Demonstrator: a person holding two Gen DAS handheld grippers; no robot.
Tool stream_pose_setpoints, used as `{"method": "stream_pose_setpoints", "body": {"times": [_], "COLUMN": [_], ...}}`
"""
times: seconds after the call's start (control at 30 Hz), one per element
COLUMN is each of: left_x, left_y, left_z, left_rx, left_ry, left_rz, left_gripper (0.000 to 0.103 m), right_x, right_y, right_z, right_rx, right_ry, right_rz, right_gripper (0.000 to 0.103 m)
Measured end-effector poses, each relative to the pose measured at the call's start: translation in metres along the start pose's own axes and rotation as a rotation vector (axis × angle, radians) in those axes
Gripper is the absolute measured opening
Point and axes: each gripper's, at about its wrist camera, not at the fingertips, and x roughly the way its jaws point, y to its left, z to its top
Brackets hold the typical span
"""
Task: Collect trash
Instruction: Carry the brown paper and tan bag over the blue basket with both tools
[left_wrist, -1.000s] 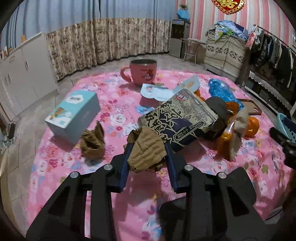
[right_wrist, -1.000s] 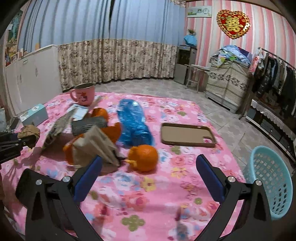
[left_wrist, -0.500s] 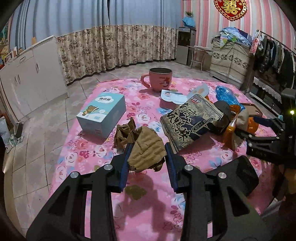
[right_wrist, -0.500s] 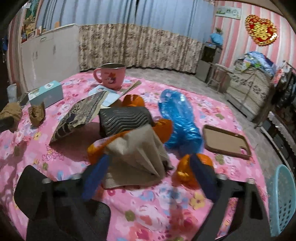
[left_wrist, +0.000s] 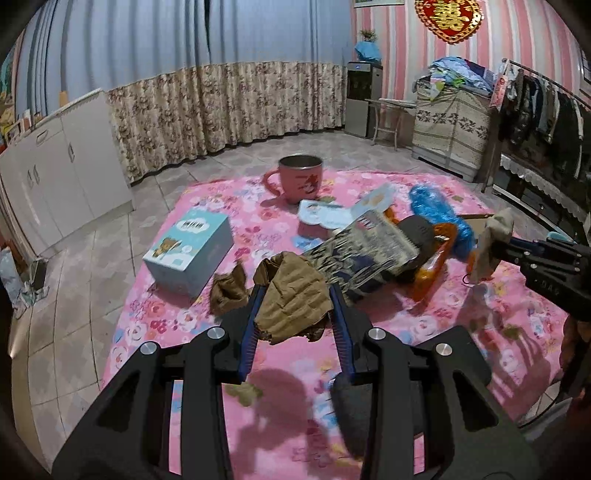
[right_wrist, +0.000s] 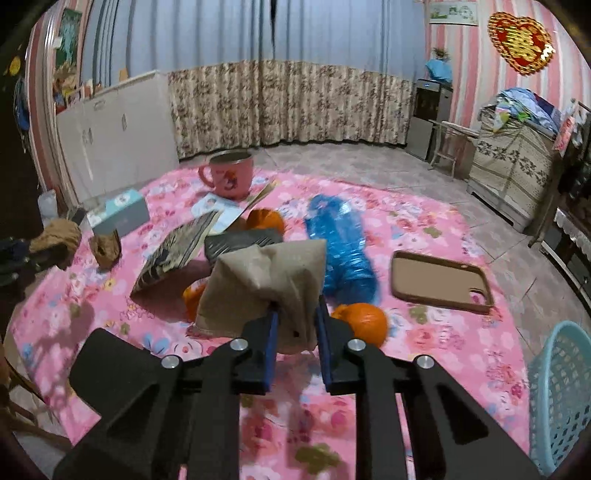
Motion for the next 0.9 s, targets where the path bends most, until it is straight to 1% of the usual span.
{"method": "stream_pose_setpoints", "body": {"times": [0.23,0.4,0.6,0.8,0.9], "left_x": [-0.014,-0.014,-0.022,-0.032,-0.034], "left_y": [-0.033,-0.061,-0.113,-0.164,-0.188], "left_z": [0.011,0.018,0.029,0.039,0.044], "left_rx": [0.026,0.034,0.098,0.144,0.15], "left_ry": [-0.047,-0.038,-0.068,-0.106,-0.112], "left_rz": [-0.026,-0.065,-0.117,-0.173,-0.208], "left_gripper": [0.034,0.034,0.034,0.034,0.034], "right_x": [-0.024,-0.055,-0.089,-0.111,-0.119], "right_y": [-0.032,-0.063,-0.108,-0.145,-0.163], "right_z": [-0.003,-0.01,-0.019,-0.03,-0.033], "right_rx": [0.066,0.111,0.169,0.218,0.242], "right_ry": [-0.026,-0.061,-0.094,-0.114,-0.124], "right_rz": [-0.031,-0.086,-0.164,-0.223,-0.245], "right_gripper": [0.019,0.019,0.019,0.019,0.019]}}
